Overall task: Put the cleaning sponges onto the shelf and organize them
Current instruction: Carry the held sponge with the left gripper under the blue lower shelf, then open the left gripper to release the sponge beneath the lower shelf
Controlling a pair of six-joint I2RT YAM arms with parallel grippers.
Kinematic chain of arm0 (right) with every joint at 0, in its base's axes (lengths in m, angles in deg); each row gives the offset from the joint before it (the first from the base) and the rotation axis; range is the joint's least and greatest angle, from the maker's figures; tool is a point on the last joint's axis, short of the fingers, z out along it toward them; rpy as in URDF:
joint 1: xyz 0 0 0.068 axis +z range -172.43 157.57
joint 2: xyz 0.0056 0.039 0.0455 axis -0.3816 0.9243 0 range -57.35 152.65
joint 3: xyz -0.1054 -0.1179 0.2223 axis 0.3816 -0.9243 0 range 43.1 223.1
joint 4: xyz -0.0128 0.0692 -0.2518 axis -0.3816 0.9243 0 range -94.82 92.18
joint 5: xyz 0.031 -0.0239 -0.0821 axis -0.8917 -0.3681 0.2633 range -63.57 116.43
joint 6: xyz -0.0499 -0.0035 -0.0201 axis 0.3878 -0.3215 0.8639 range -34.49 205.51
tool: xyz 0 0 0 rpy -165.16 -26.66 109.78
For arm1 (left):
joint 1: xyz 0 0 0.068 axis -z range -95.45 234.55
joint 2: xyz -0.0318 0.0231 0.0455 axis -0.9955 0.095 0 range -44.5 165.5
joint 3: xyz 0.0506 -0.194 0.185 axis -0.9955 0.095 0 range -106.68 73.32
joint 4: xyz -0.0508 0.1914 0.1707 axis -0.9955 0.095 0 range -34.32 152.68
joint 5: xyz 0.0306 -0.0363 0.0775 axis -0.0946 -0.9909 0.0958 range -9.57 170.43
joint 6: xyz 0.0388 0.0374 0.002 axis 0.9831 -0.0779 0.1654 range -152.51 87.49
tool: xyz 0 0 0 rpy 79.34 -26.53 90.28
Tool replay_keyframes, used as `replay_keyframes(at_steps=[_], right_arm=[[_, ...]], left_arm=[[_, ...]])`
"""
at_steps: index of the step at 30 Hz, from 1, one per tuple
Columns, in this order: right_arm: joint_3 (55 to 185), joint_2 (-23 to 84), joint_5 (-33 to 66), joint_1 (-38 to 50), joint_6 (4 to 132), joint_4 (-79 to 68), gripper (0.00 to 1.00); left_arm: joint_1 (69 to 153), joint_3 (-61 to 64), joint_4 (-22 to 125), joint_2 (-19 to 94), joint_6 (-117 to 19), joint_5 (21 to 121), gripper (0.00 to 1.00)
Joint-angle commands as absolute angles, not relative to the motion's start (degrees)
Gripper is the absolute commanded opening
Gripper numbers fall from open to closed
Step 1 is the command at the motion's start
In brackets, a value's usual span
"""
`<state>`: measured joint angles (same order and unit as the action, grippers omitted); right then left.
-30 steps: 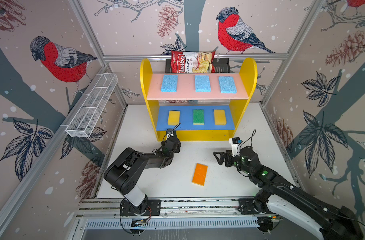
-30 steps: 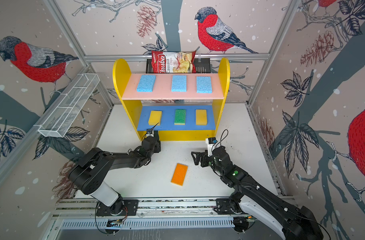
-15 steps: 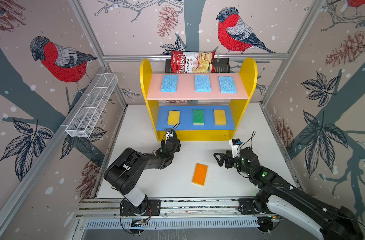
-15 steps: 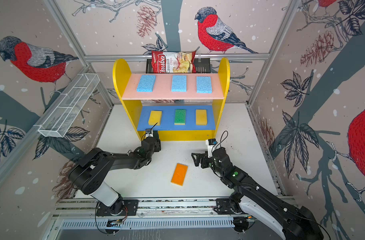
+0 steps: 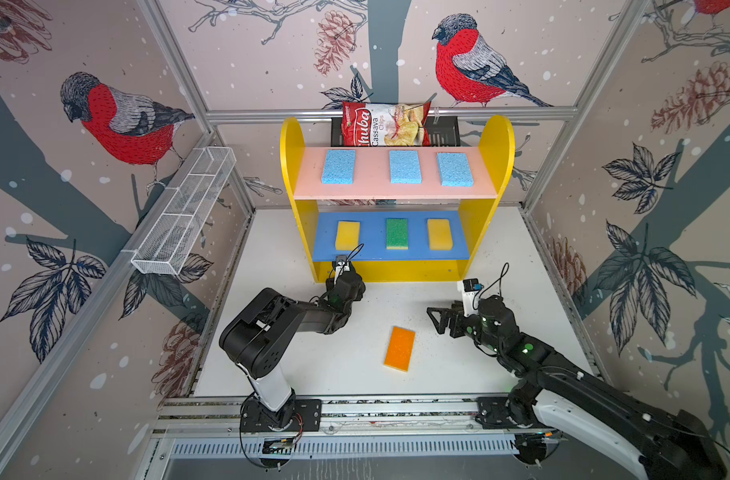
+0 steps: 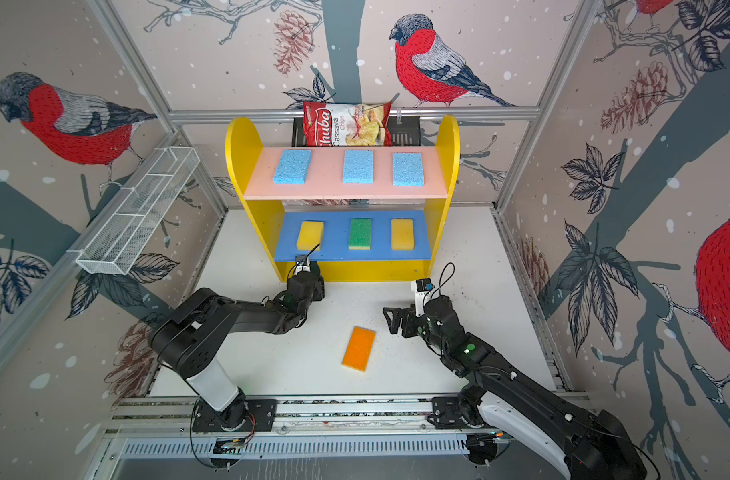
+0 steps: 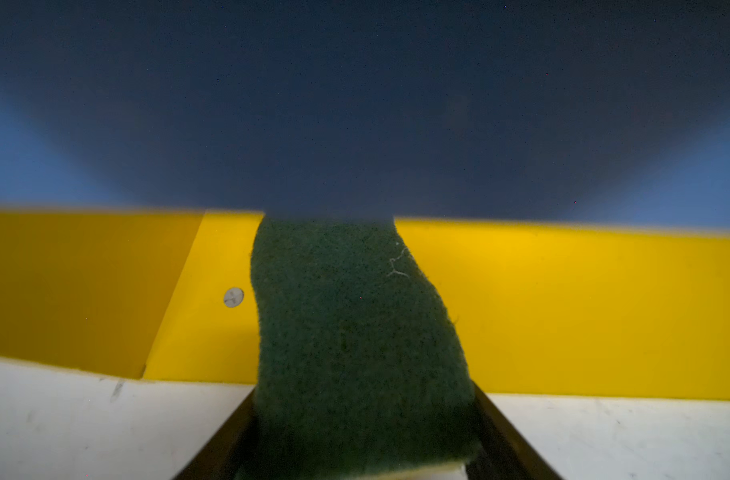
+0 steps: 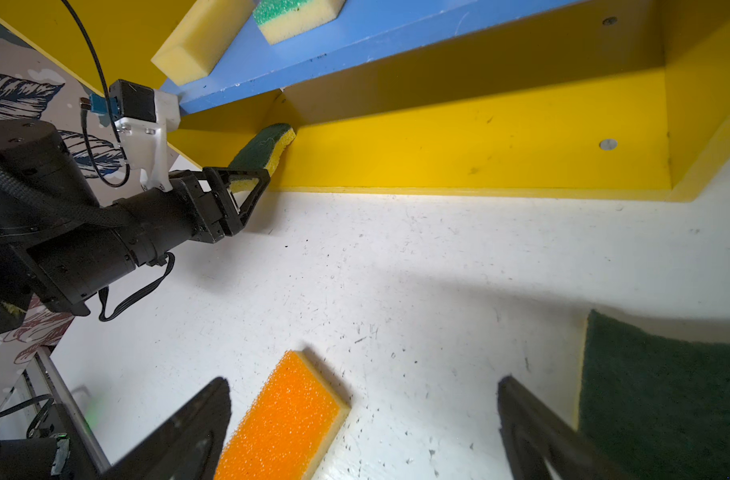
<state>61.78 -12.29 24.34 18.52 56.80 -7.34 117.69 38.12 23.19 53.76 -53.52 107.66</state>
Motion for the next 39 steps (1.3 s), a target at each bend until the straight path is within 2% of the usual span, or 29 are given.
replay_keyframes(at_steps=[1, 16, 26, 39], right_arm=[[61.73, -12.09, 24.32, 18.61, 56.59, -8.95, 1.0], [61.65, -11.97, 23.7, 18.61, 55.95, -8.51, 1.0], [62.13, -11.37, 23.2, 18.62, 55.7, -8.29, 1.0], [62.27, -13.12, 23.43, 18.63, 54.84, -6.79, 1.0]], left_arm=[[117.76, 37.89, 22.55, 54.39, -53.05, 108.21, 0.69], [118.07, 37.33, 25.6, 56.67, -55.17, 110.28, 0.68], [118.23, 35.12, 30.03, 59.3, -55.97, 111.99, 0.72], [118.3, 35.27, 32.45, 57.5, -57.24, 113.41, 0.79]])
